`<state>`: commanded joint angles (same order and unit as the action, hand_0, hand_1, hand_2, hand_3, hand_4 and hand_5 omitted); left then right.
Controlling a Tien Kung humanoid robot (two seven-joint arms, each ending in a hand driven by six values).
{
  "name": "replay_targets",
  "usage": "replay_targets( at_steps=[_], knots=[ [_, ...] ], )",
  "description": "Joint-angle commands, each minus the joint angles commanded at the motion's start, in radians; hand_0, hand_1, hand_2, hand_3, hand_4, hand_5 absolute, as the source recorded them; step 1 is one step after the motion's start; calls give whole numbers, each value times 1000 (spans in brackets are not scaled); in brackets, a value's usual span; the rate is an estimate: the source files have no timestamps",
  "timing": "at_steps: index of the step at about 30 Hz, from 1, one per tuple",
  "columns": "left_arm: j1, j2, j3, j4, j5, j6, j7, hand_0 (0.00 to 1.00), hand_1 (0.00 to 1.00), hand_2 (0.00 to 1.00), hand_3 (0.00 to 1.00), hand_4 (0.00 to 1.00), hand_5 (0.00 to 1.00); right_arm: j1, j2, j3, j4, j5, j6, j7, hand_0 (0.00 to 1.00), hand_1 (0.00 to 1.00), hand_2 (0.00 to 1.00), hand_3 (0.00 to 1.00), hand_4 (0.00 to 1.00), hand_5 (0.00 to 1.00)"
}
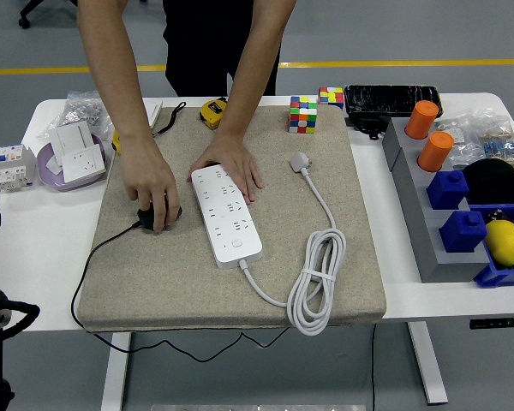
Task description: Pick up the plug,place it near the board,insert it into the board,press the button
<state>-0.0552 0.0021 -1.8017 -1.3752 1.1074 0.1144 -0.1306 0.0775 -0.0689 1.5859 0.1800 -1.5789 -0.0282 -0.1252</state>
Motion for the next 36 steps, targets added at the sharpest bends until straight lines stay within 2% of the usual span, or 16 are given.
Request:
replay_targets(
  at_steps=[29,30,35,36],
  knots=[
    [3,-2,45,4,46,2,10,992,998,957,918,998,998,0,4,2,0,10,-1,1,845,730,725,766,998,909],
    [3,-2,45,5,47,3,10,990,879,842,972,998,910,1,4,2,0,10,-1,1,846,730,725,765,998,909],
    [4,-2,47,12,53,-5,13,990,879,842,972,998,910,1,4,2,0,11,-2,2,846,730,725,765,998,909],
    [4,-2,46,13,54,-5,12,998,967,895,839,998,933,1,4,2,0,11,-2,2,844,730,725,765,998,909]
  ],
)
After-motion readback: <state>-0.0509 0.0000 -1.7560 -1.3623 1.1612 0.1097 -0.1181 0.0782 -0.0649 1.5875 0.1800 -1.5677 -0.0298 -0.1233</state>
